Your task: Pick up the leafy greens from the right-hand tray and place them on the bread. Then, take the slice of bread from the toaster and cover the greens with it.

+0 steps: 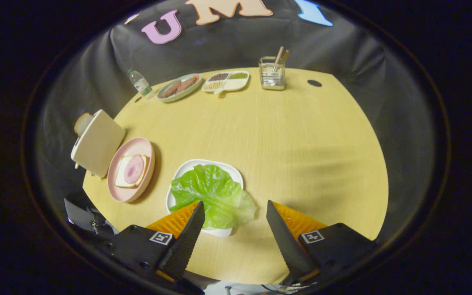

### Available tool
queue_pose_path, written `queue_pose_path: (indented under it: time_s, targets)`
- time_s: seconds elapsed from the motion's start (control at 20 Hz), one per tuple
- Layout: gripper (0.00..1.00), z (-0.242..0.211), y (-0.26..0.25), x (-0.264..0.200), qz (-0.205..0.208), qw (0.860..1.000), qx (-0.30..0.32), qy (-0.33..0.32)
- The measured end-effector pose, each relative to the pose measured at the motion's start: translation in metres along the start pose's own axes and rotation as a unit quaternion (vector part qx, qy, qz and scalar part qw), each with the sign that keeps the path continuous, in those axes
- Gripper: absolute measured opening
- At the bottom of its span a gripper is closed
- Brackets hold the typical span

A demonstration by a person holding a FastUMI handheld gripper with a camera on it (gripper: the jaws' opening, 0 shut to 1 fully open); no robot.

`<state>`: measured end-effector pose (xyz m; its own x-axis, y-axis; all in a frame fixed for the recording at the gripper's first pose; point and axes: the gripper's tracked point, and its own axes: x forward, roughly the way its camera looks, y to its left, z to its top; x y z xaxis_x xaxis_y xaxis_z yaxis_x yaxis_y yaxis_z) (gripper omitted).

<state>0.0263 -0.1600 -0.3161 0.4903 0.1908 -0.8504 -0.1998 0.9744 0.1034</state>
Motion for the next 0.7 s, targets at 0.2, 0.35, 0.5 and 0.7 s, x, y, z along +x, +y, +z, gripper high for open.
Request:
queue_pose_path:
  time_s: [0.2,0.35,0.5,0.7]
  targets:
    - [0.98,-0.01,-0.009,0.022,0.016,0.998,0.006,0.055]
    - [0.95,-0.019,-0.01,0.03,0.034,0.995,0.017,0.096]
    - [0.84,-0.023,-0.007,0.036,0.047,0.993,0.02,0.105]
    - [0.69,-0.026,0.001,0.042,0.065,0.99,0.024,0.123]
